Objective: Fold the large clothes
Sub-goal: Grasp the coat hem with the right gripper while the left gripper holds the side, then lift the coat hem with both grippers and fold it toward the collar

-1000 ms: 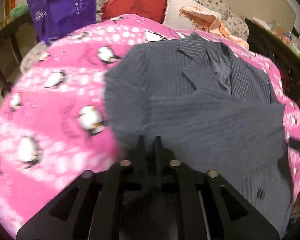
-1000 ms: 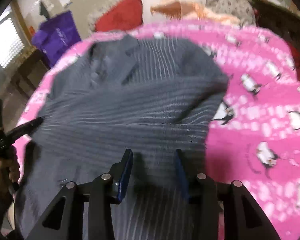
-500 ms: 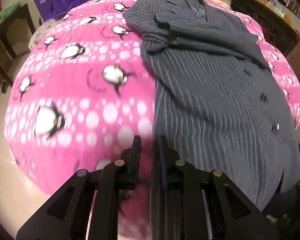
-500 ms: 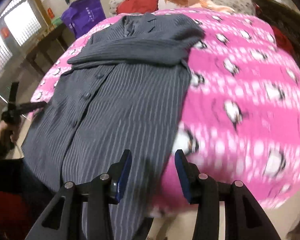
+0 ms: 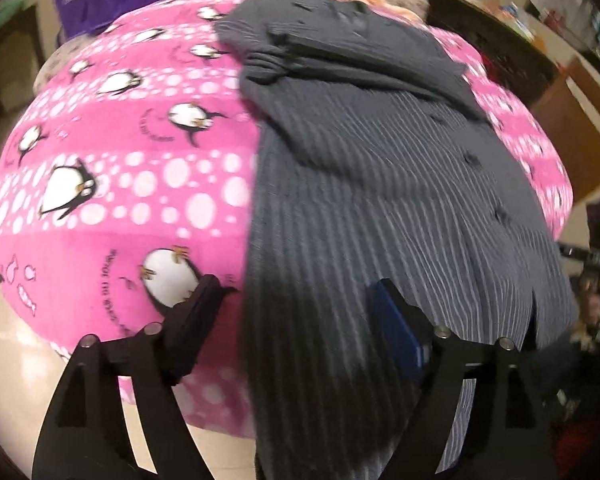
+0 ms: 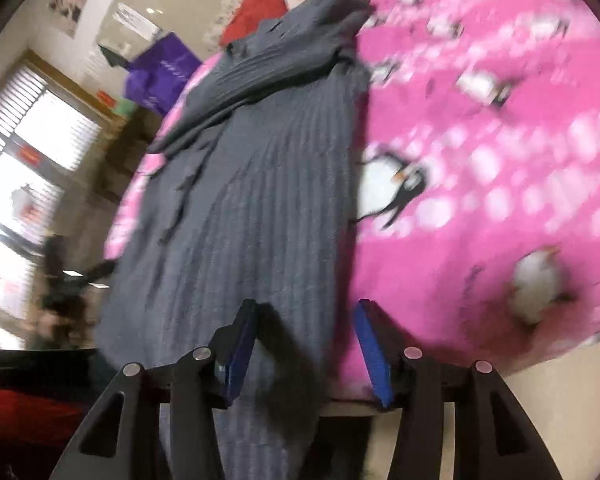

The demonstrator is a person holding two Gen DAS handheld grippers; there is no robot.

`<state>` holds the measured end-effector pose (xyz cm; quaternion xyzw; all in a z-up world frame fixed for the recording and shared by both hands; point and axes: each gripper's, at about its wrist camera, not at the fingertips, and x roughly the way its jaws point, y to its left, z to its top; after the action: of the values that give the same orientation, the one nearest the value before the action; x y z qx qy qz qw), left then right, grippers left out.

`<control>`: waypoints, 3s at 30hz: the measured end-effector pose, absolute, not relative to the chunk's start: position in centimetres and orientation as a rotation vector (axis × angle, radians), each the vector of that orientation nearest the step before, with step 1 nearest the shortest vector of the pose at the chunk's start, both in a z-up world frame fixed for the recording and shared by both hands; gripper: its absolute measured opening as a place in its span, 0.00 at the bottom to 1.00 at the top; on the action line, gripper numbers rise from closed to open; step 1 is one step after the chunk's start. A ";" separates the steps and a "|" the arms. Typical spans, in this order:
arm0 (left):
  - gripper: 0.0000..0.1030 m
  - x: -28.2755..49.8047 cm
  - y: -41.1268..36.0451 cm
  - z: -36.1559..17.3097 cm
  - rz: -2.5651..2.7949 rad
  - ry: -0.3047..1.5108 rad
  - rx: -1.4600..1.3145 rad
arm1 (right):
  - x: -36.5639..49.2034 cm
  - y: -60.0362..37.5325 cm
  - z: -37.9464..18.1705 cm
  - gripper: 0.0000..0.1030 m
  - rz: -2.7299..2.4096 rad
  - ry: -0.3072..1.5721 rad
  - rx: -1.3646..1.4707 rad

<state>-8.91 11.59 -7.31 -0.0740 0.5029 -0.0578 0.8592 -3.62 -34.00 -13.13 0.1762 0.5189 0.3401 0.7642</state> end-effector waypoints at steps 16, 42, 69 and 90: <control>0.49 -8.5 11.4 -6.5 -0.232 1.009 -0.197 | -5.9 -33.1 -12.1 0.46 0.966 0.998 0.442; 0.45 -8.3 11.1 -7.0 -0.445 1.137 -0.222 | -6.6 -31.5 -11.4 0.47 0.915 0.974 0.311; 0.05 -8.8 11.4 -7.0 -0.315 1.081 -0.303 | -5.6 -30.2 -10.8 0.23 1.012 0.989 0.309; 0.04 -15.0 14.8 1.2 -0.481 0.799 -0.616 | -10.1 -35.8 -2.2 0.10 1.132 0.743 0.443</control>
<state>-15.02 14.76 1.20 -0.2922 0.3793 -0.2280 0.8478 -10.08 -35.80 -2.18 0.2031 0.3407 0.5195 0.7568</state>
